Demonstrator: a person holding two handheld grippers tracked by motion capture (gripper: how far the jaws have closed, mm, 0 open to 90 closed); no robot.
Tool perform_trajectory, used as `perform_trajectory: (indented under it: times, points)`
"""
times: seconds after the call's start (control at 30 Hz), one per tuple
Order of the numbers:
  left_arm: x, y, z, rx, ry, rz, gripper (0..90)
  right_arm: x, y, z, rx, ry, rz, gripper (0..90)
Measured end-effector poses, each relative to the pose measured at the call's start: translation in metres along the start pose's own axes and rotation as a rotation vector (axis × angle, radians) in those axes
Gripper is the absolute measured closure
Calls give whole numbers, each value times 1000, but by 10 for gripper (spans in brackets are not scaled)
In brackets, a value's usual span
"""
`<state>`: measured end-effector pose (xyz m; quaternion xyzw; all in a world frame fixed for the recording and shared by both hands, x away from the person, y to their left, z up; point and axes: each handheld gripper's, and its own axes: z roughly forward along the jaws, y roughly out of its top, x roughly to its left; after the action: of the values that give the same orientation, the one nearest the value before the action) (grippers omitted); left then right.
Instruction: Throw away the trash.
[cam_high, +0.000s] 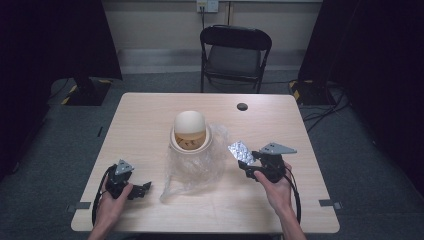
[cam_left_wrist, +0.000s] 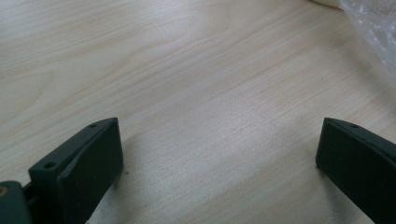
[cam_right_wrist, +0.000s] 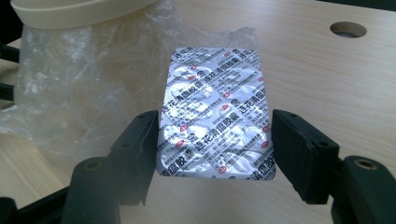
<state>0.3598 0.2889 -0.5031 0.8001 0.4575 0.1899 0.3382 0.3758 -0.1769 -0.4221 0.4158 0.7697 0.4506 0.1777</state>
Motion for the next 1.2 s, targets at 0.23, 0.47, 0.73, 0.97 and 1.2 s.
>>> perform_trajectory:
  times: [0.23,0.47,0.73,0.97,1.2]
  points:
    - [0,0,0,0,-1,1,2,16,9,-8,-18,39,-26,339]
    - [0,0,0,1,3,6,2,28,18,-14,-30,52,-51,339]
    - [0,0,0,1,-1,2,2,42,28,-18,-38,84,-64,339]
    - [0,0,0,1,-1,2,2,54,34,-20,-48,121,-79,339]
    - [0,0,0,1,0,3,2,64,43,-19,-57,152,-98,339]
